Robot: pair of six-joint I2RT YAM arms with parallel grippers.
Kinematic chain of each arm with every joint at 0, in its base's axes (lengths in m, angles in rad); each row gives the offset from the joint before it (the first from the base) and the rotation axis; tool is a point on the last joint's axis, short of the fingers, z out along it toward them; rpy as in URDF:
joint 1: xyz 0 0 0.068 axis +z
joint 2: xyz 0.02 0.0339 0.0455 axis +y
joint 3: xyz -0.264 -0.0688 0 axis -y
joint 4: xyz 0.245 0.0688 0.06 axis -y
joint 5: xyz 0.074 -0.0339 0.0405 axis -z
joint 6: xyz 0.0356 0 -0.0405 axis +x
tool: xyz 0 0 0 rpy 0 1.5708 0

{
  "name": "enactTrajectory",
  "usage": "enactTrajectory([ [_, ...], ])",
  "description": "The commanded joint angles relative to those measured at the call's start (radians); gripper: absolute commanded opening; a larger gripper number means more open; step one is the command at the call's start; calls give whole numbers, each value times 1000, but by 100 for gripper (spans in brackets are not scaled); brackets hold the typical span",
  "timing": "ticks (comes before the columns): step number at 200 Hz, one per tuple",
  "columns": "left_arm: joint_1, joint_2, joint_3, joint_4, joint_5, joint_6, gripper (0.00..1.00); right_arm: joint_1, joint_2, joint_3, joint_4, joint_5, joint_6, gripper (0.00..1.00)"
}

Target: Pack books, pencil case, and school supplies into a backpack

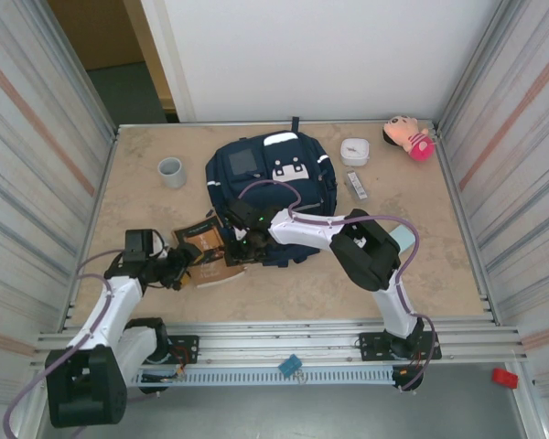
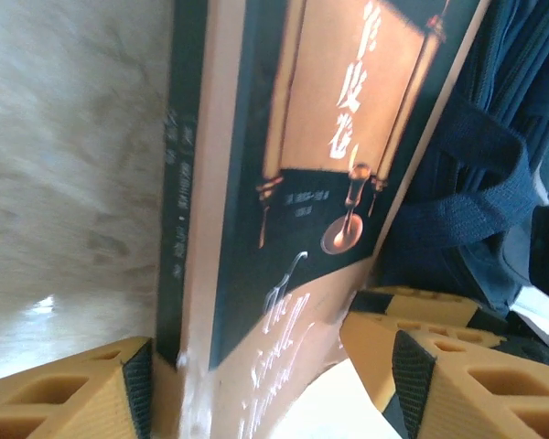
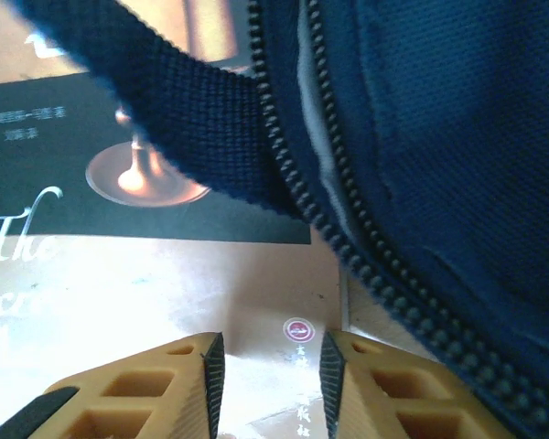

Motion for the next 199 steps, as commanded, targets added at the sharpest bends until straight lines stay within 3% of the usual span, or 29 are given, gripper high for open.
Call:
enactTrajectory([
  [1, -67, 32, 20, 137, 125, -44, 69, 7, 45, -41, 17, -7, 20, 34],
  [33, -117, 93, 54, 151, 79, -44, 62, 3, 43, -47, 35, -22, 29, 33],
  [67, -124, 78, 88, 19, -43, 2, 18, -5, 0, -77, 67, -14, 38, 36],
  [93, -133, 1, 145, -146, -186, 63, 3, -21, -83, -116, 128, -30, 49, 44],
  [116, -141, -82, 219, -229, -239, 129, 0, -32, -196, -138, 157, -8, 50, 43],
  [146, -165, -154, 346, -203, -193, 196, 0, -53, -383, -200, 203, 36, 44, 43],
  [171, -201, -159, 429, -74, -62, 280, 0, -85, -578, -305, 295, 79, 30, 47],
  [199, -271, -127, 444, 248, 142, 338, 0, -115, -805, -430, 368, 190, -91, 49],
])
